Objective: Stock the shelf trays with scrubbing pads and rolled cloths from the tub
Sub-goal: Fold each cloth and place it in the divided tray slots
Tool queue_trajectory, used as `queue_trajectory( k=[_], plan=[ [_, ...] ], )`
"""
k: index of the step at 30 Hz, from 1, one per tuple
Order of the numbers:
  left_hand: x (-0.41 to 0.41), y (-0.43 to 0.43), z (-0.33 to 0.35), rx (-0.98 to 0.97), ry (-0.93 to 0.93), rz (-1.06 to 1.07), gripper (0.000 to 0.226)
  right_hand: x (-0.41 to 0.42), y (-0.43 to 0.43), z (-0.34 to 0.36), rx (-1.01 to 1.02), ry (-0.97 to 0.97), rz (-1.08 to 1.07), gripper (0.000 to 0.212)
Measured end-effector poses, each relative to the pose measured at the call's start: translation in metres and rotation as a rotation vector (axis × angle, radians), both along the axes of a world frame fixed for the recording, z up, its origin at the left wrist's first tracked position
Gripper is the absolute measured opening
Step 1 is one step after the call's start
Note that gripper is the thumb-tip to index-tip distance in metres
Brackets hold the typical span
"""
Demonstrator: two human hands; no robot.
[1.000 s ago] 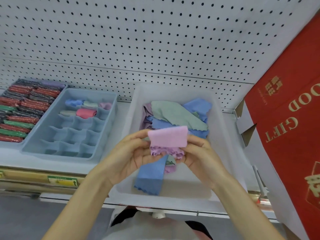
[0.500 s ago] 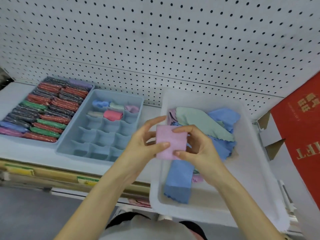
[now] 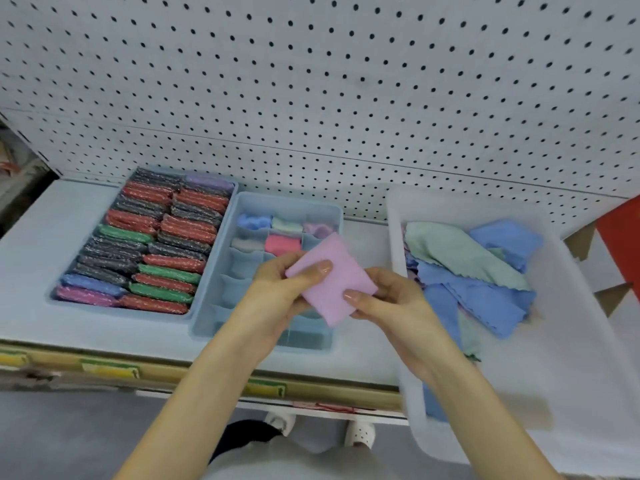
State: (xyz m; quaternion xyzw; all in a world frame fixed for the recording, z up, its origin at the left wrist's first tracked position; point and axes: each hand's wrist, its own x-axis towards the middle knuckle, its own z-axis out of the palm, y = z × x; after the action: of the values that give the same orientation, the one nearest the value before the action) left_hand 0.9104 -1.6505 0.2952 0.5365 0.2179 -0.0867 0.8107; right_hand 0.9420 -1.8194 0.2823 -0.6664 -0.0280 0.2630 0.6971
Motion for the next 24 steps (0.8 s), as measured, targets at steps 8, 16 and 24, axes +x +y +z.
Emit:
queue_trajectory(
  k=[8, 16, 24],
  plan=[
    [0.001, 0.042, -0.007, -0.106, 0.004, -0.032, 0.034, -0.003, 0.042, 0.003, 0.083, -0.013, -0.095, 0.01],
    [-0.008, 0.069, -0.012, -0.296, 0.046, -0.003, 0.044, -0.015, 0.092, -0.008, 0.082, -0.083, -0.497, 0.019],
    [-0.017, 0.08, -0.018, -0.123, -0.067, -0.029, 0.044, -0.027, 0.113, -0.012, -0.257, -0.378, -0.446, 0.02]
  ],
)
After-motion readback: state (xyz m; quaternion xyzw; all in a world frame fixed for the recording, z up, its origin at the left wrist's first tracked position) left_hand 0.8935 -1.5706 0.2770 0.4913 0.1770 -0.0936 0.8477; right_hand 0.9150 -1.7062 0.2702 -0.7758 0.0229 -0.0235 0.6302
